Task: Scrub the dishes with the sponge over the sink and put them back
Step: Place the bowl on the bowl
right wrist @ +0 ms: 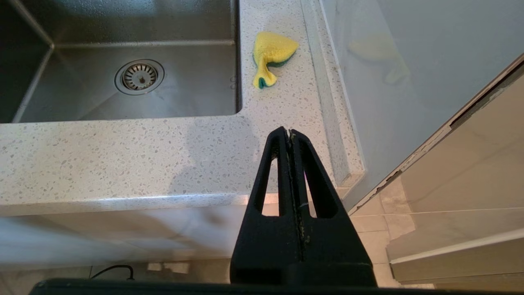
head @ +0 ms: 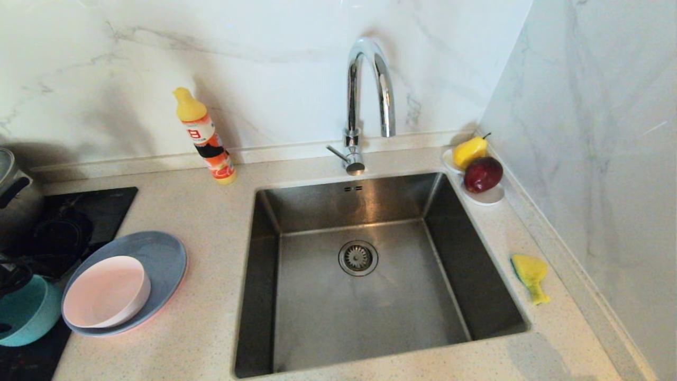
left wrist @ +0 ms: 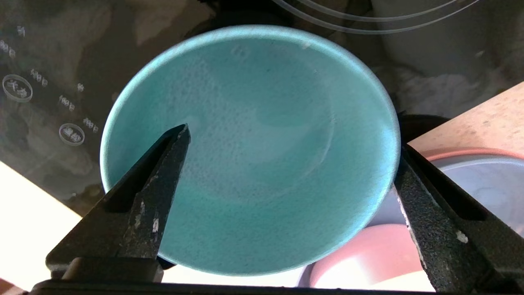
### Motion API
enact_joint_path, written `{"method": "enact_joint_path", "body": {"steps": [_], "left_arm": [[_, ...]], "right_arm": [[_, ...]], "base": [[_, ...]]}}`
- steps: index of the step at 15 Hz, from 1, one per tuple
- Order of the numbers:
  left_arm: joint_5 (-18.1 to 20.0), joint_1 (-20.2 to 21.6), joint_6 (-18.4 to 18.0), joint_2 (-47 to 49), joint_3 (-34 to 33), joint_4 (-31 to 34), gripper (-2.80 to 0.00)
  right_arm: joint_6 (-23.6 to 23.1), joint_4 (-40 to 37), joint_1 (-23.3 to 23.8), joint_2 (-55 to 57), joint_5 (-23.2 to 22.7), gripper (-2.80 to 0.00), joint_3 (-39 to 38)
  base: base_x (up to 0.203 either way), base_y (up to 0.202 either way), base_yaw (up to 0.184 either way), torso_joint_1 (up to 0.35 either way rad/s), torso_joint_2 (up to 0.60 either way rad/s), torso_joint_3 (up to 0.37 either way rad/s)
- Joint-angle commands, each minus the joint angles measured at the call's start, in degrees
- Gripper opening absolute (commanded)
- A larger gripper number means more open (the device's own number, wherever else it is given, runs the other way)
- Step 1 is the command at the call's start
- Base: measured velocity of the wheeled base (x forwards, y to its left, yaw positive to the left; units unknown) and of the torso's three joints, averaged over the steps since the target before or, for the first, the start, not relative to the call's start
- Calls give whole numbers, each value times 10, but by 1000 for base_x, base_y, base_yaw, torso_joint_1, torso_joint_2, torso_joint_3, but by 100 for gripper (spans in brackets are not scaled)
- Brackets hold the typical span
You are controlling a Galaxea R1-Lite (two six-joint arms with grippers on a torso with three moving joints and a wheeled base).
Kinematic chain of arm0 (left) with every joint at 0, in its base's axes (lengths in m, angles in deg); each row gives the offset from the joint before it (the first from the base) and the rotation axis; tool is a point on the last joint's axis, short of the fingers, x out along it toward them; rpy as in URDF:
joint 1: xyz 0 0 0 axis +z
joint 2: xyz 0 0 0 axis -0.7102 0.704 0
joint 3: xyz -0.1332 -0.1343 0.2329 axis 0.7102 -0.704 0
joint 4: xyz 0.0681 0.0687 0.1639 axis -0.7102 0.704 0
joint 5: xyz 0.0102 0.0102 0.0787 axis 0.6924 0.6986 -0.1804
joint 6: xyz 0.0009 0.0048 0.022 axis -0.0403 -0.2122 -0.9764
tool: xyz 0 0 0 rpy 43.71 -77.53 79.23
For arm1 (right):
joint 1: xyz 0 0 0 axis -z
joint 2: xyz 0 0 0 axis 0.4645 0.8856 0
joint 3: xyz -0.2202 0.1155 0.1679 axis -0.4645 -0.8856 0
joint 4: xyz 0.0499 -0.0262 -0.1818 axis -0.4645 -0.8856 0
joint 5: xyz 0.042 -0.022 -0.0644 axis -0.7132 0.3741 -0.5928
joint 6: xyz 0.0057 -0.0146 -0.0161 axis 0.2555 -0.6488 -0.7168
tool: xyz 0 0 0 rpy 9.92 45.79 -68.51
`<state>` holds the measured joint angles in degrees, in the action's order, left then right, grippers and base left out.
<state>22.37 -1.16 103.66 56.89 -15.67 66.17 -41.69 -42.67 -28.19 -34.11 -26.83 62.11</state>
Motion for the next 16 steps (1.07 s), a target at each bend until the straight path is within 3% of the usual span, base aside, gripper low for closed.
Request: {"method": "enact_joint_path", "body": {"steps": [1,3,4,16], "left_arm": [[1,0,2,1,6,3,0],[0,0,3,5,7,3,0],[0,0,0,5,4,5,-280],[0,1,2,-12,46,27,-280]], "right_arm": [[0,0,0,-1,0,-280,0],[0,1,0,-1,1,-280,0],[0,0,0,-1,1,-280,0],[0,1,0,-1,1,-280,0]], "base": [[0,0,0,0,0,0],[0,0,0,0,0,0],[0,0,0,0,0,0],[0,0,0,0,0,0]]}}
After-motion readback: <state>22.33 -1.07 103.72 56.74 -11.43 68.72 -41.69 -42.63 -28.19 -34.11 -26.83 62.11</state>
